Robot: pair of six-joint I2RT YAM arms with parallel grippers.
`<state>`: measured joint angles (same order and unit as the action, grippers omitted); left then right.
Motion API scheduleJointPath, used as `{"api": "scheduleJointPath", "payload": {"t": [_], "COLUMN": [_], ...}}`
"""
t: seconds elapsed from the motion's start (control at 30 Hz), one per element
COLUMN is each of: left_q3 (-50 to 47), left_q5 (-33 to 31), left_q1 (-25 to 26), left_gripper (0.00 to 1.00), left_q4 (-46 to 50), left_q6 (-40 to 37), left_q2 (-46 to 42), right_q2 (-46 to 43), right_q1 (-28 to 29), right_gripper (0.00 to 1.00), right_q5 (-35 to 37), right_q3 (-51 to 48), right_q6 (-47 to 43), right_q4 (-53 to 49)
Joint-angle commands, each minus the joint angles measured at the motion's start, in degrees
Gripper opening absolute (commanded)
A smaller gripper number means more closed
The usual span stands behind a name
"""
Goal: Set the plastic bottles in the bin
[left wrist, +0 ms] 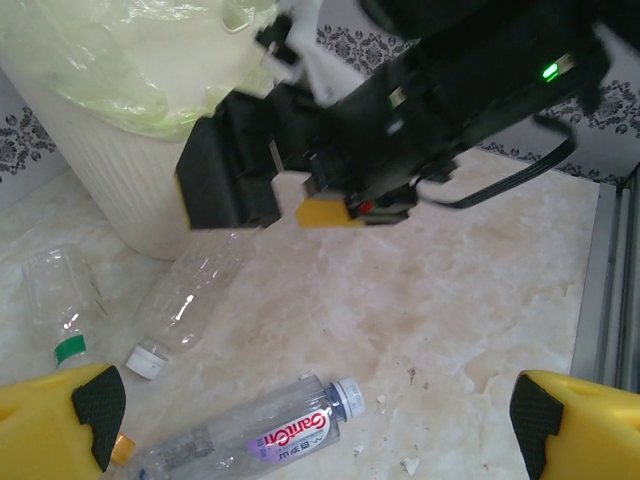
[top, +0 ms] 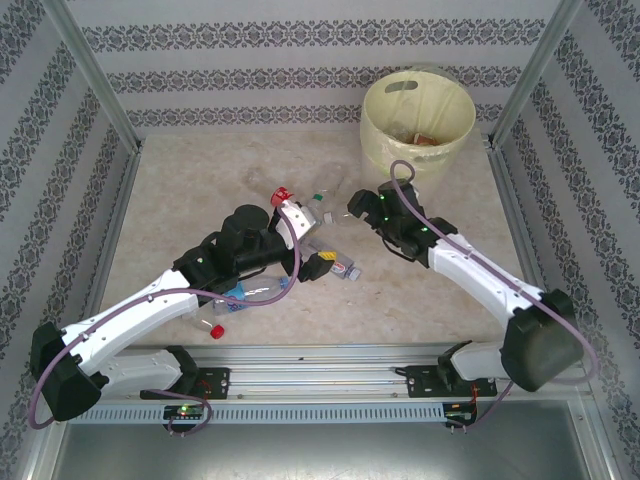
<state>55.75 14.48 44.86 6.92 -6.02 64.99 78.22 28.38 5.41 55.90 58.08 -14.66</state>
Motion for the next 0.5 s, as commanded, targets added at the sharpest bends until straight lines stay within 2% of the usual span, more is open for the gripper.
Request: {"api": "scheduleJointPath", "payload": {"t": [0.0, 0.2, 0.47], "left_q3": [0.50, 0.45, 0.52], "left_q5": [1.58, 1.85, 1.65], "left_q1": [-0.56, -0.56, -0.48], "left_gripper": [1.00, 1.00, 1.00], "left_q4": [-0.76, -0.85, -0.41], "left_q6": [-0.49, -0.21, -0.92], "left_q2": [-0.08, 0.07, 0.12], "right_q2": [3.08, 9.15, 18.75], "right_q1": [1.10, 2.56, 2.56], "right_gripper": [0.96, 0.93, 0.91], "right_q5": [2.71, 6.98, 8.47], "right_q3": [-1.97, -3.64, -2.07], "right_q6": [8.61, 15.18, 22.36], "right_q4": [7.25, 15.49, 23.09]}}
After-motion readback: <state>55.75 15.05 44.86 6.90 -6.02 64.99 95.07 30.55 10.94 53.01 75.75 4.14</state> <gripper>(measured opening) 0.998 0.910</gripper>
